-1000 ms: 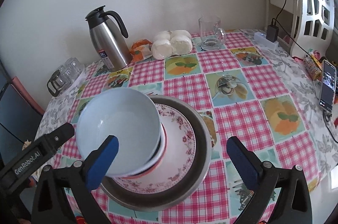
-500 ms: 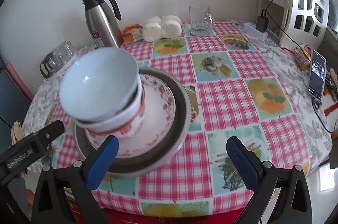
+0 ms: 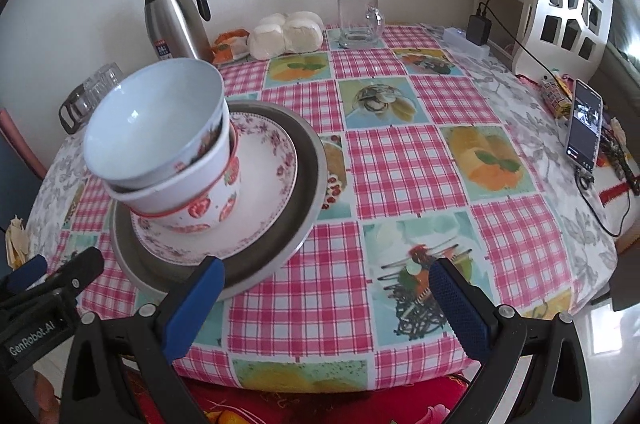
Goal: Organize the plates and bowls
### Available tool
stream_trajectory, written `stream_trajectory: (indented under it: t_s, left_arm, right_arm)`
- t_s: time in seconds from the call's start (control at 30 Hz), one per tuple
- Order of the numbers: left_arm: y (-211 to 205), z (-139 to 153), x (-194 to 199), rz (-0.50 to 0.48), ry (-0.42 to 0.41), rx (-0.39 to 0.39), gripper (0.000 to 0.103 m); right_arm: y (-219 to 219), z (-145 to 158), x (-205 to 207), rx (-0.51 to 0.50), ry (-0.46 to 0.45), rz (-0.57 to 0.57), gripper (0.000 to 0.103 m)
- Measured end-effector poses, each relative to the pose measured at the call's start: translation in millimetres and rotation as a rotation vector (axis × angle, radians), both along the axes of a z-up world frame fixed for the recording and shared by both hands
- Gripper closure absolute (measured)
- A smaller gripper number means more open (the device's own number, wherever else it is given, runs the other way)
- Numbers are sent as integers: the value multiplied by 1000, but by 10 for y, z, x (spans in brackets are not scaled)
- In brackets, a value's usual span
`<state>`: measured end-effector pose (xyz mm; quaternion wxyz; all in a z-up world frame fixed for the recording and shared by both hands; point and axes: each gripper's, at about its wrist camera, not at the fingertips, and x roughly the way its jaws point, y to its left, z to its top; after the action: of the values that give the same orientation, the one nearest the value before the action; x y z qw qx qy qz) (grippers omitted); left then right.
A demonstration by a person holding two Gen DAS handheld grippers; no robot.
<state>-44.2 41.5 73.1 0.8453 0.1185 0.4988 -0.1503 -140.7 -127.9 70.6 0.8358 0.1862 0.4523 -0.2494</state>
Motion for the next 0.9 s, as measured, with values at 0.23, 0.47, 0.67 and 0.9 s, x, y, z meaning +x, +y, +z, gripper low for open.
stream_trajectory:
  t_s: [0.23,0.47,0.67,0.9]
  left_arm:
    - [3,-6,-32,8,-1,37,4]
    - [-10,-42,-43,10,15,70,4]
    - [11,-50,-24,15,19,78,4]
    - [-9,-62,-26,8,22,93,4]
  right_arm:
    - [-6,4,-68,-3,-4,-10,0]
    - [-32,14,-109,1,-11,-17,0]
    - [-69,6,-130,3,-10,-25,0]
    - [-108,-9,-130,2,-4,-28,0]
